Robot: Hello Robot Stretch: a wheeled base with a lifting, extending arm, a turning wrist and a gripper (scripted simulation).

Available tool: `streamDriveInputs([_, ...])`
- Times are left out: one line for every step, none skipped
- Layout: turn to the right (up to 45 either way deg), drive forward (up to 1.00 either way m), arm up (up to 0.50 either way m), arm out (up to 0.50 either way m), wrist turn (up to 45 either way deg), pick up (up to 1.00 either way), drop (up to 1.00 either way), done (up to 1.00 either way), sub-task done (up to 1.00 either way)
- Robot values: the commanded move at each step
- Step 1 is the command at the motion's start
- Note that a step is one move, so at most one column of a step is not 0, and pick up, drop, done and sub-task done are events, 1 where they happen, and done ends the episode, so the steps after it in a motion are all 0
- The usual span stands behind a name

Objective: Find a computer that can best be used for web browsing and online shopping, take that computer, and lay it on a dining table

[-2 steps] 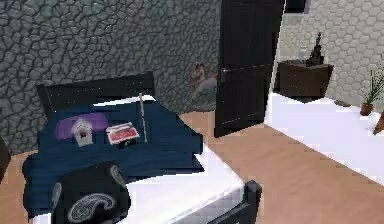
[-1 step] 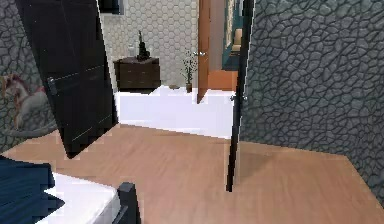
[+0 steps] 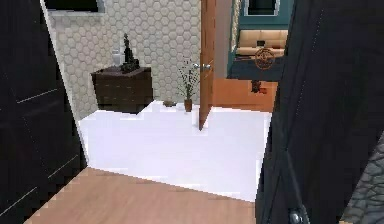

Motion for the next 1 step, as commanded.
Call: streamDriveInputs([0.0, 0.35, 0.00, 0.00, 0.0, 0.00, 0.00, 0.00, 0.00])
